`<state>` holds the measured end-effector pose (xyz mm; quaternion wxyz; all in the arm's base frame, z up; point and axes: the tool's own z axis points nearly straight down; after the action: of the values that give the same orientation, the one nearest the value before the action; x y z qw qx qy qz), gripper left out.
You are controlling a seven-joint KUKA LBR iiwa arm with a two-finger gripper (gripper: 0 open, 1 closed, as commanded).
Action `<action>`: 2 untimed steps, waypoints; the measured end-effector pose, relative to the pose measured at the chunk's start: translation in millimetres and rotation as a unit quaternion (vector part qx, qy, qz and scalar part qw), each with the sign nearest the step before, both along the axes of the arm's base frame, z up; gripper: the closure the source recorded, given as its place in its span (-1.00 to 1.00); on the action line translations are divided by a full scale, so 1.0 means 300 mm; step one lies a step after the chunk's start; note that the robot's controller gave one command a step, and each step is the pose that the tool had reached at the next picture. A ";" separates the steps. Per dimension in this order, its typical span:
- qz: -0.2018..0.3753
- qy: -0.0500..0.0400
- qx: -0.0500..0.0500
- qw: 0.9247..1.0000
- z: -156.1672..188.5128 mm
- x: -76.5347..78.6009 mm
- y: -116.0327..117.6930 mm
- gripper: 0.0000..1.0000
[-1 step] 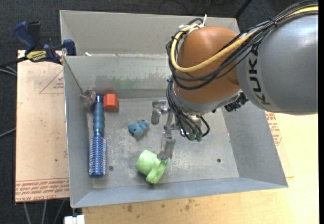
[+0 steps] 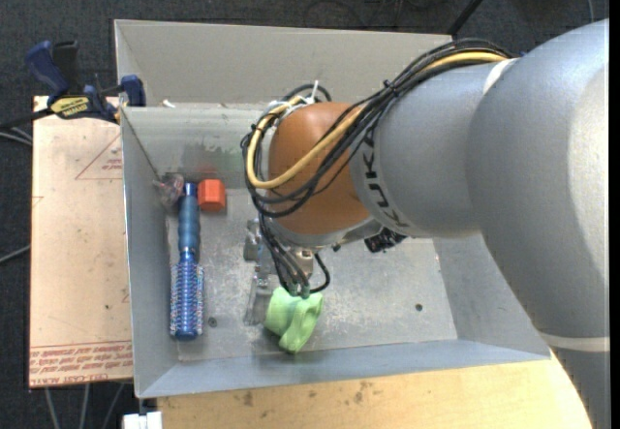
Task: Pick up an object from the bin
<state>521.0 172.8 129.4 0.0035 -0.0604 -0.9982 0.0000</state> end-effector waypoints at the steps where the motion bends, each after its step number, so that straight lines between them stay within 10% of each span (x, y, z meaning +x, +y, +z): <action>1: -0.019 -0.008 0.001 1.000 0.078 0.241 -0.035 -1.00; 2: 0.220 -0.004 0.000 0.976 0.011 0.277 -0.161 -1.00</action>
Offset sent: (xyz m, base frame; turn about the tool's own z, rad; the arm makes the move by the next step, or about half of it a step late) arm 0.0689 -0.0102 0.0219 0.0364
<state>604.1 124.4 132.6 -0.0006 0.1605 -0.9870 0.0001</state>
